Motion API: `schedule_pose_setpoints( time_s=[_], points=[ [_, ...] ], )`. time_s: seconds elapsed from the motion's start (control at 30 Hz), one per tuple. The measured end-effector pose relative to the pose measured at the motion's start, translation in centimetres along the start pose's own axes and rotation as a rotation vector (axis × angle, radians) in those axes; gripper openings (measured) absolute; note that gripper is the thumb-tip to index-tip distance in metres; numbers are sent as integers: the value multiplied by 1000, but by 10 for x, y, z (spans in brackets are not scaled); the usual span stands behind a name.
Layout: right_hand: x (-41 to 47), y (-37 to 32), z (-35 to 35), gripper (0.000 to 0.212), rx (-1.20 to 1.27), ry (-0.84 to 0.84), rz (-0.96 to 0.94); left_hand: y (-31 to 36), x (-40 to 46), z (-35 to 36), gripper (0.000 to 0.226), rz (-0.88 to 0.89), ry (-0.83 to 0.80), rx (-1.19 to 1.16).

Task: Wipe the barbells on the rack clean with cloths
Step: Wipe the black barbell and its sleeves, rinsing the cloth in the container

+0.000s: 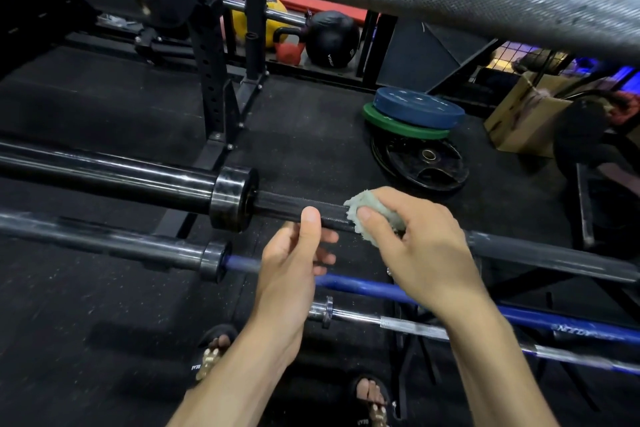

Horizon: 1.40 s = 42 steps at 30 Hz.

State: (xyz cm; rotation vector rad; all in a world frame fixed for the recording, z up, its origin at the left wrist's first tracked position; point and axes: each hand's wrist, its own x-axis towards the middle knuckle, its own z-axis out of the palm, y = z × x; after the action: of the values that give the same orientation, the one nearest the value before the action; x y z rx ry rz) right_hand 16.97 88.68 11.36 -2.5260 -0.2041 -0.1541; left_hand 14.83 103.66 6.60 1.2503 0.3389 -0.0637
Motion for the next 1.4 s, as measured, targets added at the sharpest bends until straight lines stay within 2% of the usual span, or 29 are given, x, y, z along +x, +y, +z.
schedule_pose_setpoints(
  time_s=[0.1, 0.2, 0.3, 0.37, 0.4, 0.5, 0.57, 0.63, 0.77, 0.87, 0.93, 1.0, 1.13, 1.3, 1.4],
  points=[
    [-1, -4, 10, 23, 26, 140, 23, 0, 0, 0, 43, -1, -2, -12],
    [-6, 1, -7, 22, 328, 403, 134, 0, 1, -1, 39, -4, 0, -20],
    [-17, 13, -24, 28, 447, 555, 190, -1, 0, -1, 40, -5, 0, -26],
    [-20, 15, -22, 27, 406, 528, 174, -1, 0, -1, 41, -1, 0, -26],
    [-20, 13, -17, 26, 357, 460, 137, -2, 0, -1, 41, 2, 1, -26],
    [-22, 6, 2, 34, 89, 109, -82, -2, 0, -1, 45, 5, -4, -25],
    [-23, 6, 5, 46, -37, 3, -173, -1, -1, -1, 48, 1, -13, -16],
    [-20, 6, 5, 45, -45, 33, -148, -1, -1, -1, 47, 4, -9, -22],
    [-8, 0, 14, 39, -246, 67, -75, -1, -1, -2, 43, -2, -7, -21],
    [-4, -5, 14, 23, -188, 80, -20, -1, 0, -1, 43, -3, -6, -23],
    [-2, -8, 10, 21, -140, 77, 20, -2, 1, 0, 43, 5, 2, -14],
    [1, -11, 15, 24, -123, 103, 50, -2, 1, 1, 45, 11, 5, -15],
    [7, -16, 28, 38, -156, 296, 40, 0, 1, 0, 44, 3, 12, -21],
    [-5, -6, 27, 22, -126, 216, -98, 1, 0, -1, 48, -6, 3, -4],
    [-2, -10, 31, 22, -124, 259, -23, 0, -1, 1, 52, -12, 5, -2]
  ],
)
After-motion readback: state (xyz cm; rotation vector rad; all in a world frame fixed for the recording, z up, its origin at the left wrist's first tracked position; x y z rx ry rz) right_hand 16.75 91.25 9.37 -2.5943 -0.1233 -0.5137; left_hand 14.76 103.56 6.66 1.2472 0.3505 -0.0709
